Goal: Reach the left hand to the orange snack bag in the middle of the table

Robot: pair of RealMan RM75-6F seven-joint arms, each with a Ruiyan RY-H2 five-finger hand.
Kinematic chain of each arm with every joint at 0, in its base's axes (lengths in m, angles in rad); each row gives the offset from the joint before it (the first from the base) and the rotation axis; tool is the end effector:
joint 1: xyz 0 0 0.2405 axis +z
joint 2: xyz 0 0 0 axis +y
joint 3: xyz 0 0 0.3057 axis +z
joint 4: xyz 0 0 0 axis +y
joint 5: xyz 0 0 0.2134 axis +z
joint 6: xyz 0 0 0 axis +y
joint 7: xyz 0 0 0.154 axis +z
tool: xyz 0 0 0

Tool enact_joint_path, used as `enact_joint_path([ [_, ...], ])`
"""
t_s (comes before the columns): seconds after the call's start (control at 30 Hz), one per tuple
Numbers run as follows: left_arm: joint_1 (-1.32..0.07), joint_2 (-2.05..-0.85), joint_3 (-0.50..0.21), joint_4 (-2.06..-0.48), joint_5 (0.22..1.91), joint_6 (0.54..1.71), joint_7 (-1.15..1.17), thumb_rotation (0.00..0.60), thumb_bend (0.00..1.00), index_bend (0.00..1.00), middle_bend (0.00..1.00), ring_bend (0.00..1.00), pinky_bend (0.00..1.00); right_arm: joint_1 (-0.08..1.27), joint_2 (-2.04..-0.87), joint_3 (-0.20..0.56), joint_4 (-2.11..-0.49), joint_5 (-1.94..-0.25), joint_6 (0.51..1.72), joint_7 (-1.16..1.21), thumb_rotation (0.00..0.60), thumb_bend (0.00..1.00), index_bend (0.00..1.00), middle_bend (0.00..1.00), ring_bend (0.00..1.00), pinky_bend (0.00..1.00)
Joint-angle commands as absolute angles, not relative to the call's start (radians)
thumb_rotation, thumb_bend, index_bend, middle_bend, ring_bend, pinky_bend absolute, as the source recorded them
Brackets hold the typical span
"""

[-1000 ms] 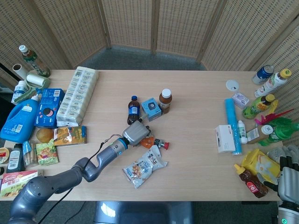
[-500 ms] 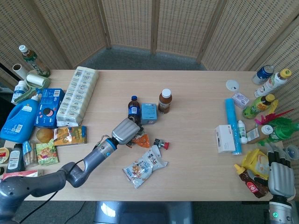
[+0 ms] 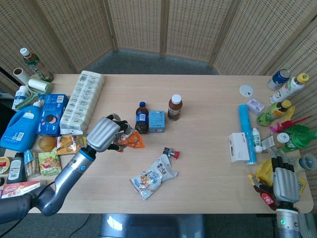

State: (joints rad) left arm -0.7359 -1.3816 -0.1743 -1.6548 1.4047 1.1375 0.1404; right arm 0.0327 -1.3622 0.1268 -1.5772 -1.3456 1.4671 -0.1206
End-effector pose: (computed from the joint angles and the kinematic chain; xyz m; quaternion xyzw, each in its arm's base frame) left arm -0.1337 0.3695 0.0515 -0.7285 -0.3012 -0.5037 0.3532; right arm -0.3684 -0.1893 0.1063 0.5091 -0.4570 0.3808 0.6221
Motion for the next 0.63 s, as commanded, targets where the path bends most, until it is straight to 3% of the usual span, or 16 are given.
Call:
enact_joint_path([
  [0.03,-0.687,-1.311,-0.178,-1.732,1.407,1.194,0.157,0.600,0.25,0.57,0.56,0.74,0.34,0.038,-1.367,0.125,-1.573,-1.352,1.464,-0.114,0.564,0.17,0.00,0.00,0.00,0.00],
  [0.63,-0.655,-1.285,-0.201,-1.804,1.397,1.228,0.161,0.600,0.25,0.57,0.56,0.73,0.34,0.026,-1.369,0.109,-1.546,-1.376,1.485,-0.066,0.560,0.17,0.00,0.00,0.00,0.00],
])
